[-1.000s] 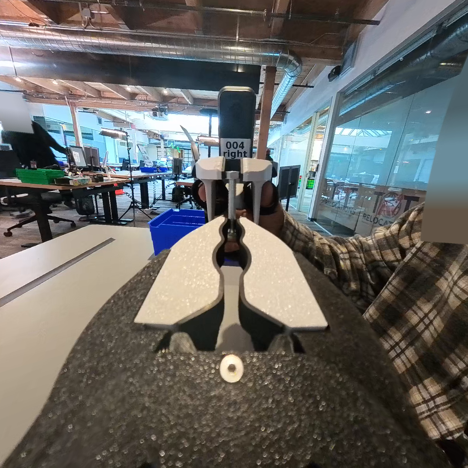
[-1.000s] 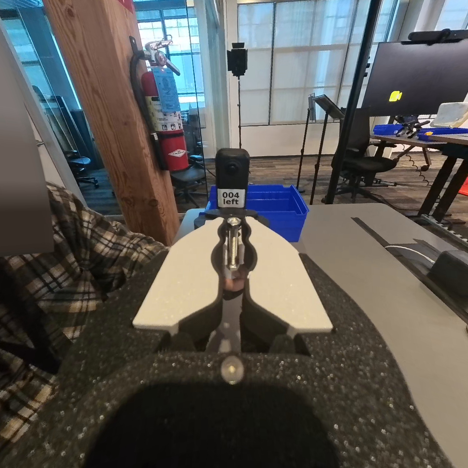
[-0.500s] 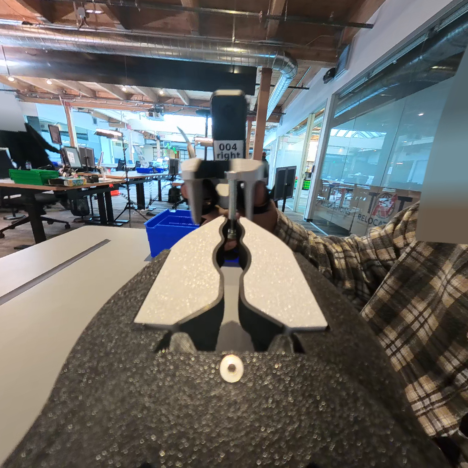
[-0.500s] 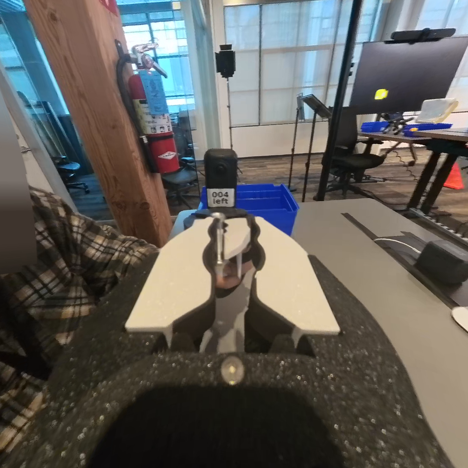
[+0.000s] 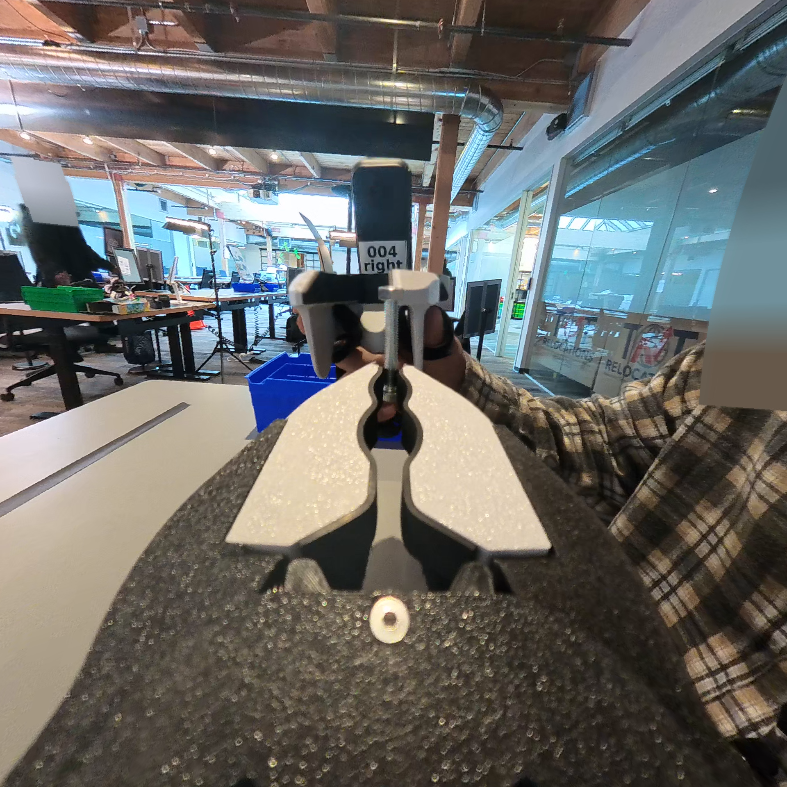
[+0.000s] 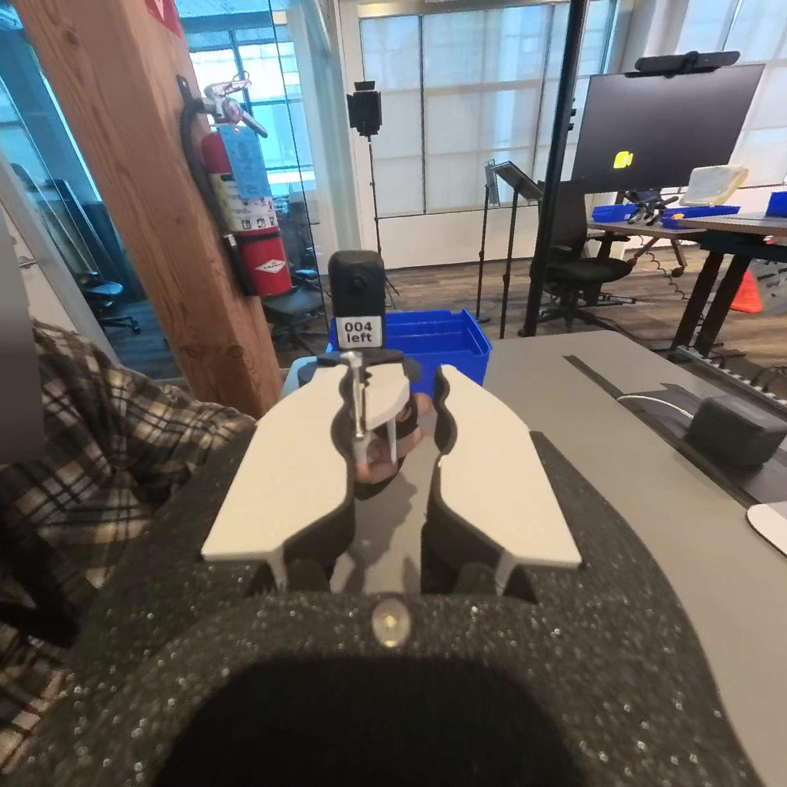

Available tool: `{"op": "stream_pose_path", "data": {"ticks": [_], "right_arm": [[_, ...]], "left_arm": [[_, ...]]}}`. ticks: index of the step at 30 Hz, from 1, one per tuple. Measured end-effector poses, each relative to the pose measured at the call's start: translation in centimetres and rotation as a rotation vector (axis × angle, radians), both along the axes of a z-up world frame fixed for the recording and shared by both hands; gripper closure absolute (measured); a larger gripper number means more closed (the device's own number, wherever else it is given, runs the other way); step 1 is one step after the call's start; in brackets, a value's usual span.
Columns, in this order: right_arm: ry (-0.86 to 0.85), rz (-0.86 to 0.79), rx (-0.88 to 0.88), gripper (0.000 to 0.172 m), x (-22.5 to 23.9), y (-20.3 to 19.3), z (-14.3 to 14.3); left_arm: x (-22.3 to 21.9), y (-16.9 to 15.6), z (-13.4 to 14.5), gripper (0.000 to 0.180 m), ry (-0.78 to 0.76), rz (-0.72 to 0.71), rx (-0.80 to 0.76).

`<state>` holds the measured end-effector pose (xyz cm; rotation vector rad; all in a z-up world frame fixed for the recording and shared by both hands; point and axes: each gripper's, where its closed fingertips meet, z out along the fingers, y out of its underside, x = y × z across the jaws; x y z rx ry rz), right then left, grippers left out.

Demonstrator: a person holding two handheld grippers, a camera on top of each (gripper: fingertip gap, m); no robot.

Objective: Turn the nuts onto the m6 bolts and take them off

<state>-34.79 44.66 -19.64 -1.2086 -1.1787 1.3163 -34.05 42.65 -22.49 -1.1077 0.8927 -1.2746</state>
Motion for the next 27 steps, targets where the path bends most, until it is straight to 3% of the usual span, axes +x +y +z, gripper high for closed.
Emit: {"op": "stream_pose_path", "data": {"ticks": [6,11,27], "right_arm": [[-0.013,0.029,0.026,0.137,-1.0,-1.4,0.0],[-0.015,0.06,0.038,0.161,-1.1,-1.8,0.3],[0.023,0.056,0.024,0.152,-0.2,-1.3,0.8]], "left_arm": [[0.1,0.1,-0.2,0.176,0.008,0.005,-0.002],[0.1,0.1,-0.1,0.176,0.005,0.005,-0.002],[-0.3,-0.3,0.5,0.176,-0.036,-0.014,0.005]]}}
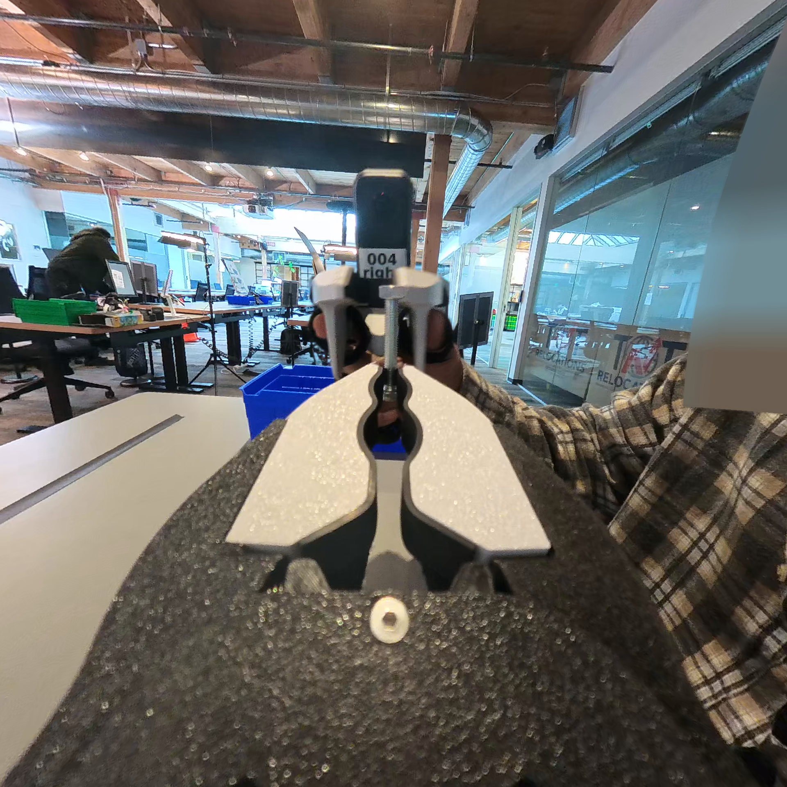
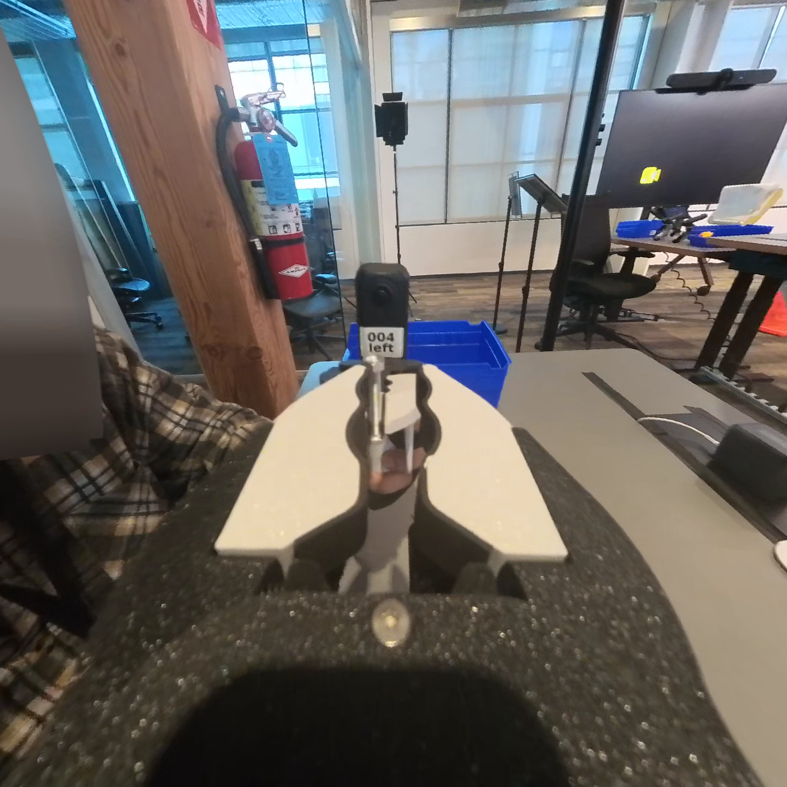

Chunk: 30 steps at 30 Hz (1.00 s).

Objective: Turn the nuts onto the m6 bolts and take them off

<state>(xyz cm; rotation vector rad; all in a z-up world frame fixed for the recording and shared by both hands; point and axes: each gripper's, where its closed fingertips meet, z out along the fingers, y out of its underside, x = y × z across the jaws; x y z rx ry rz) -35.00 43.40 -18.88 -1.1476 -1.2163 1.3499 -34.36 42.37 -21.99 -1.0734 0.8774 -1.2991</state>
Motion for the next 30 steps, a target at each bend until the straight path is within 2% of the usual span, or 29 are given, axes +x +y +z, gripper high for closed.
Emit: {"op": "stream_pose_path", "data": {"ticks": [4,18,21,24,30], "right_arm": [[-0.011,0.021,0.024,0.149,-0.8,-1.0,0.1],[-0.012,0.009,-0.005,0.144,-0.8,-0.5,0.0],[-0.023,0.017,0.001,0.147,-1.3,-0.7,-0.1],[-0.011,0.038,0.001,0.162,-1.1,-0.9,0.0],[0.042,0.069,-0.006,0.162,-0.7,-1.1,0.9]], "left_arm": [[0.1,0.1,-0.2,0.176,0.009,0.005,-0.003],[-0.1,0.1,0.0,0.176,0.001,0.009,0.004],[0.1,0.0,-0.1,0.176,0.006,0.007,0.004],[0.1,0.1,-0.1,0.176,0.005,0.009,0.004],[0.2,-0.1,-0.1,0.176,0.006,-0.002,0.003]]}}
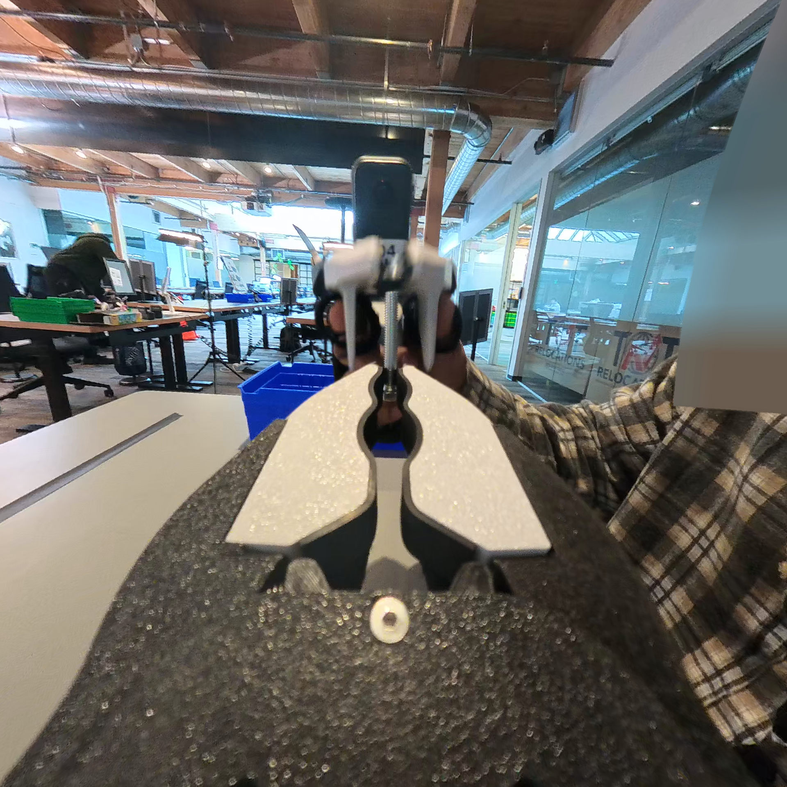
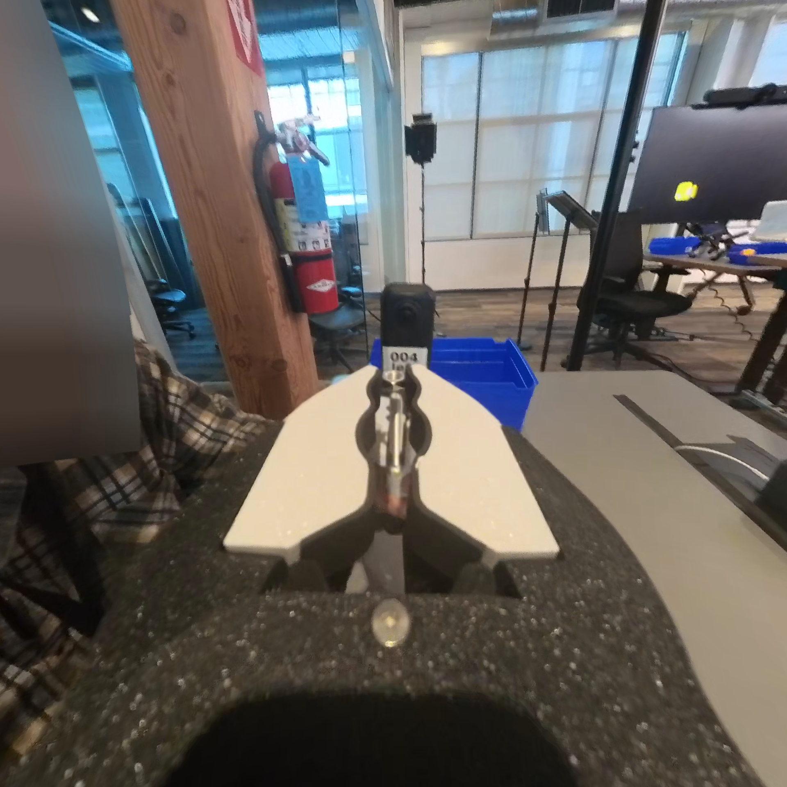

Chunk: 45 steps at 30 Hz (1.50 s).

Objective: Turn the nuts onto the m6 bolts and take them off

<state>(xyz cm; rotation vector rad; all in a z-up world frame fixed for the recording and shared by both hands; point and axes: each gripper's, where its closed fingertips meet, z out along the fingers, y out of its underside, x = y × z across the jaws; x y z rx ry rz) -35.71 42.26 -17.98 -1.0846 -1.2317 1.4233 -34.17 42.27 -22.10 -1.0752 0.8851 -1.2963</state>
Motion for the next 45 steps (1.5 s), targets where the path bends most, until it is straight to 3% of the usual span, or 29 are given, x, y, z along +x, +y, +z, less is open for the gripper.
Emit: {"op": "stream_pose_path", "data": {"ticks": [3,6,9,12,15,17,21,24,26,29,31,34,37,39,45], "right_arm": [[0.056,0.012,-0.024,0.162,0.9,0.1,1.0],[0.053,-0.076,-0.007,0.162,3.6,0.6,1.8],[-0.072,-0.332,0.049,0.162,10.7,2.6,1.7],[-0.272,-0.732,0.062,0.162,22.7,6.2,0.3],[-0.508,-1.058,-0.022,0.162,35.3,8.2,-4.0],[-0.629,-1.116,-0.17,0.162,40.3,7.9,-8.5],[-0.841,-1.111,-0.356,0.161,44.5,6.8,-17.3],[-0.897,-1.111,-0.373,0.15,45.4,6.7,-20.0],[-0.865,-1.128,-0.352,0.141,45.4,6.9,-19.3],[-0.703,-1.133,-0.242,0.138,42.4,7.3,-14.4],[-0.58,-1.046,-0.156,0.136,37.4,6.8,-10.6],[-0.276,-0.728,-0.059,0.141,25.4,3.5,-5.2],[-0.205,-0.488,0.004,0.142,15.8,0.5,-4.5],[-0.199,-0.389,0.018,0.143,11.8,-0.5,-4.8],[-0.194,-0.28,-0.022,0.149,7.1,-0.5,-5.2]], "left_arm": [[0.1,0.0,-0.1,0.176,-0.005,-0.01,-0.009],[0.1,0.0,-0.2,0.176,0.003,-0.006,-0.007],[0.1,-0.1,-0.2,0.176,0.01,-0.009,-0.008],[0.4,-0.1,-0.4,0.176,0.015,-0.019,-0.014],[0.9,-0.2,-0.7,0.176,0.028,-0.028,-0.02],[1.5,-0.1,-1.1,0.176,0.043,-0.034,-0.027],[3.1,-0.1,-2.0,0.176,0.078,-0.042,-0.041],[4.3,0.0,-2.8,0.176,0.109,-0.046,-0.062],[4.9,0.1,-3.3,0.176,0.123,-0.051,-0.073],[5.6,0.2,-3.6,0.176,0.128,-0.06,-0.084],[6.1,0.3,-3.8,0.176,0.129,-0.066,-0.09],[6.9,0.1,-3.8,0.176,0.129,-0.084,-0.098],[7.6,-0.3,-4.0,0.176,0.138,-0.099,-0.094],[7.7,-0.5,-4.1,0.176,0.143,-0.104,-0.094],[7.1,-0.9,-4.0,0.176,0.136,-0.113,-0.091]]}}
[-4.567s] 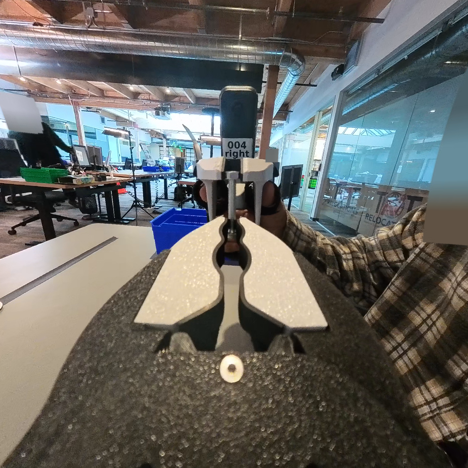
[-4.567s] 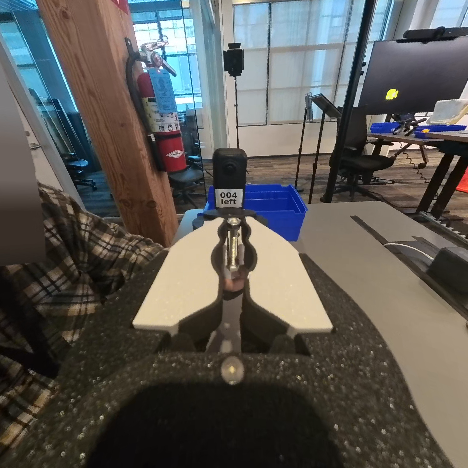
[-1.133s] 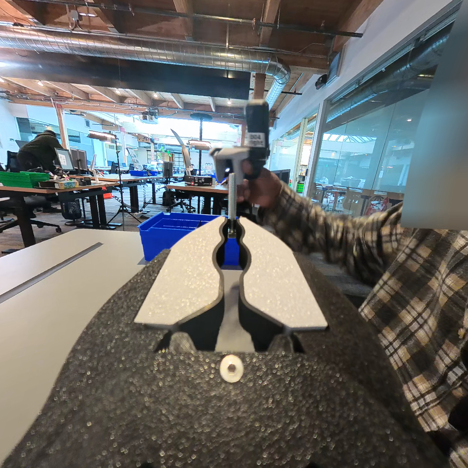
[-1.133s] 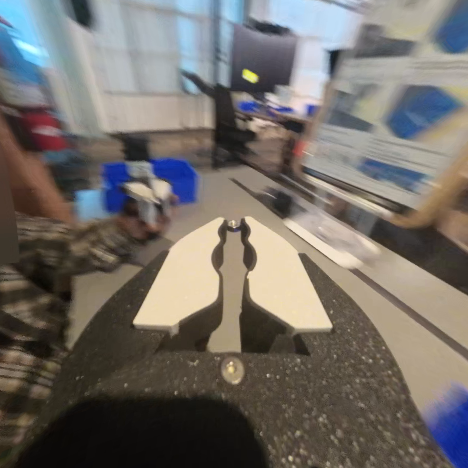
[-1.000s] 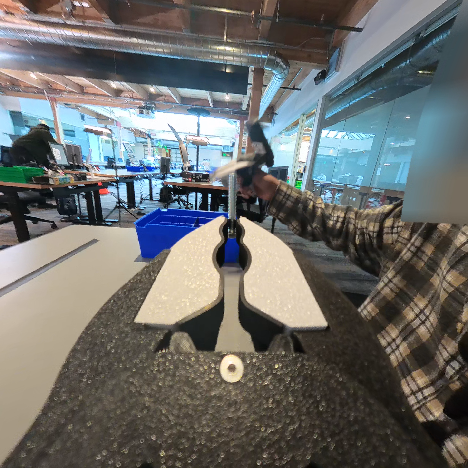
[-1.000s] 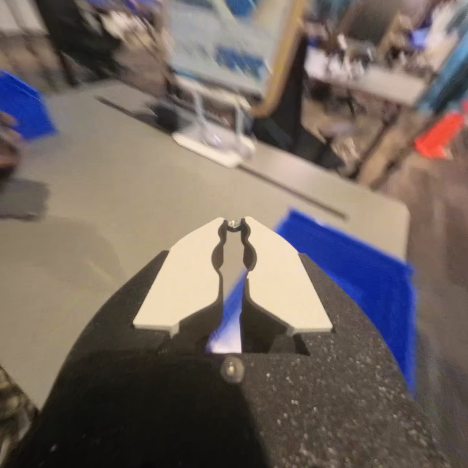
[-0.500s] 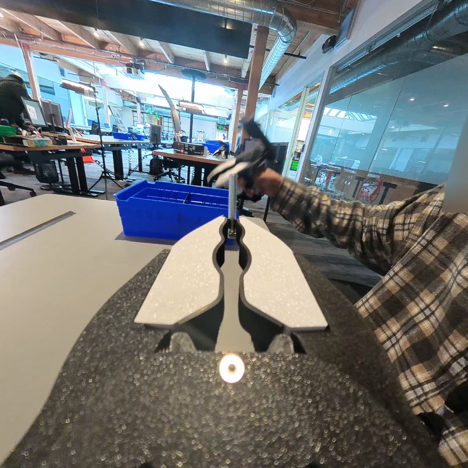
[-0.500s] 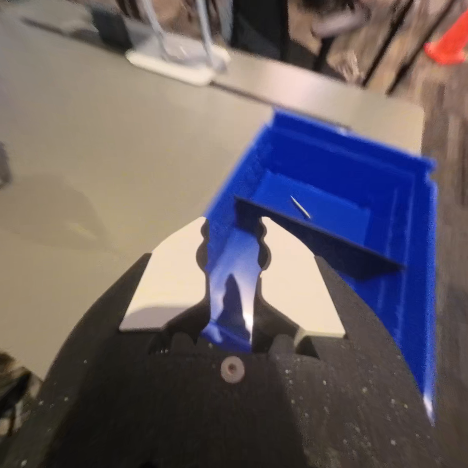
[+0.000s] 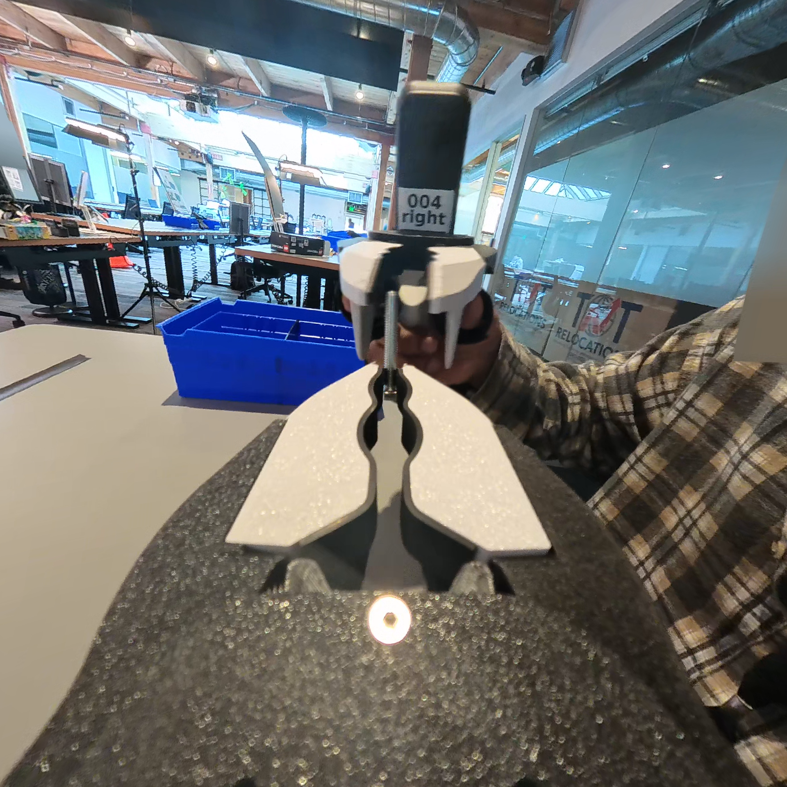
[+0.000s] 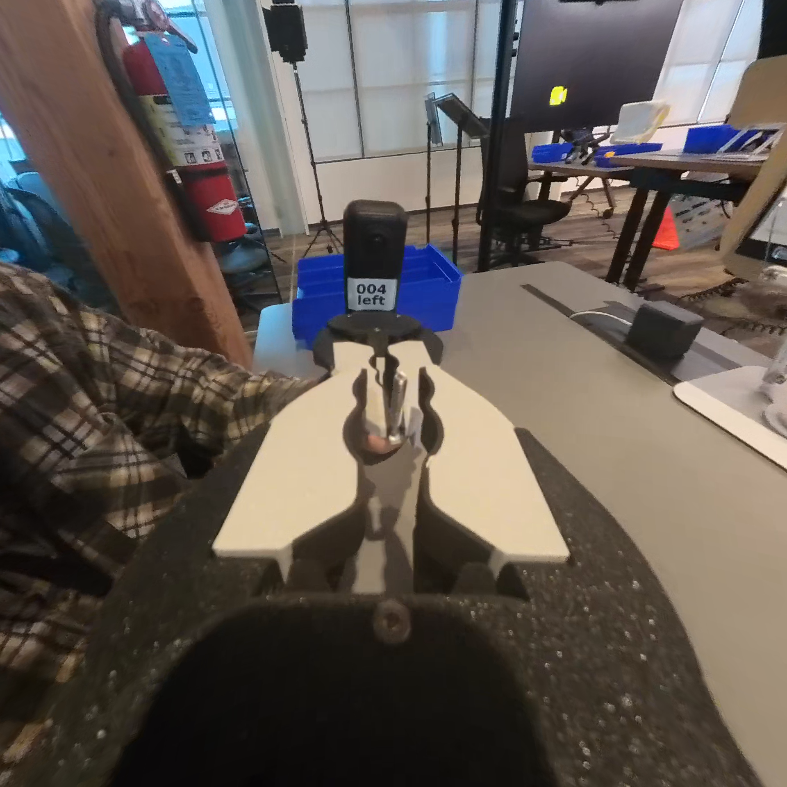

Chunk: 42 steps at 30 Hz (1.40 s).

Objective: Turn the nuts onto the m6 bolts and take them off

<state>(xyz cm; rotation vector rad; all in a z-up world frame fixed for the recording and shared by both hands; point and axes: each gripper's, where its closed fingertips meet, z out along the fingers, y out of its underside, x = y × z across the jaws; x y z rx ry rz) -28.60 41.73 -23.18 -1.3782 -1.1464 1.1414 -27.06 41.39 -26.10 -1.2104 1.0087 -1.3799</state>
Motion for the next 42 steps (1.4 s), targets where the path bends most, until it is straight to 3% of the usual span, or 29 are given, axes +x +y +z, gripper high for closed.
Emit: {"op": "stream_pose_path", "data": {"ticks": [2,5,7,9,11,13,16,20,23,25,29,34,37,42], "right_arm": [[-0.012,0.006,0.006,0.166,-0.4,0.2,0.0],[-0.015,0.026,-0.015,0.167,-0.3,-0.1,0.7],[-0.022,0.001,-0.001,0.167,0.8,0.5,1.7],[-0.052,-0.112,0.042,0.167,4.1,3.1,3.1],[-0.188,-0.35,0.104,0.167,10.5,8.4,3.4],[-0.365,-0.611,0.11,0.167,18.8,14.2,1.9],[-0.543,-0.824,-0.062,0.167,28.4,19.3,-3.1],[-0.654,-0.898,-0.221,0.167,33.2,21.2,-8.7],[-0.67,-0.91,-0.264,0.164,34.2,21.4,-9.9],[-0.618,-0.913,-0.247,0.16,34.1,21.4,-8.7],[-0.503,-0.854,-0.11,0.154,30.5,20.0,-3.3],[-0.268,-0.584,0.064,0.143,18.7,13.5,2.1],[-0.146,-0.419,0.115,0.141,11.2,8.9,1.2],[-0.064,-0.303,0.12,0.138,2.5,6.1,-4.2]], "left_arm": [[0.0,-0.1,0.1,0.176,0.002,-0.006,0.006],[-0.1,-0.3,0.9,0.175,-0.046,-0.019,-0.018],[-0.2,0.0,1.5,0.151,-0.079,-0.007,-0.058],[-0.2,0.4,1.4,0.131,-0.068,0.014,-0.089],[-0.3,0.4,1.1,0.121,-0.048,0.021,-0.096],[-0.3,0.5,0.8,0.121,-0.028,0.024,-0.093],[-0.2,0.4,1.0,0.122,-0.022,0.016,-0.093],[-0.2,0.5,0.6,0.124,-0.005,0.018,-0.097],[-0.3,0.8,0.4,0.126,0.0,0.016,-0.107],[-0.4,0.9,0.5,0.126,0.003,0.018,-0.108],[-1.1,1.1,0.9,0.127,0.006,0.033,-0.103],[-3.9,1.3,1.9,0.127,0.049,0.106,-0.08],[-7.7,1.2,3.0,0.127,0.075,0.199,-0.061],[-17.1,0.7,4.7,0.128,0.198,0.423,-0.068]]}}
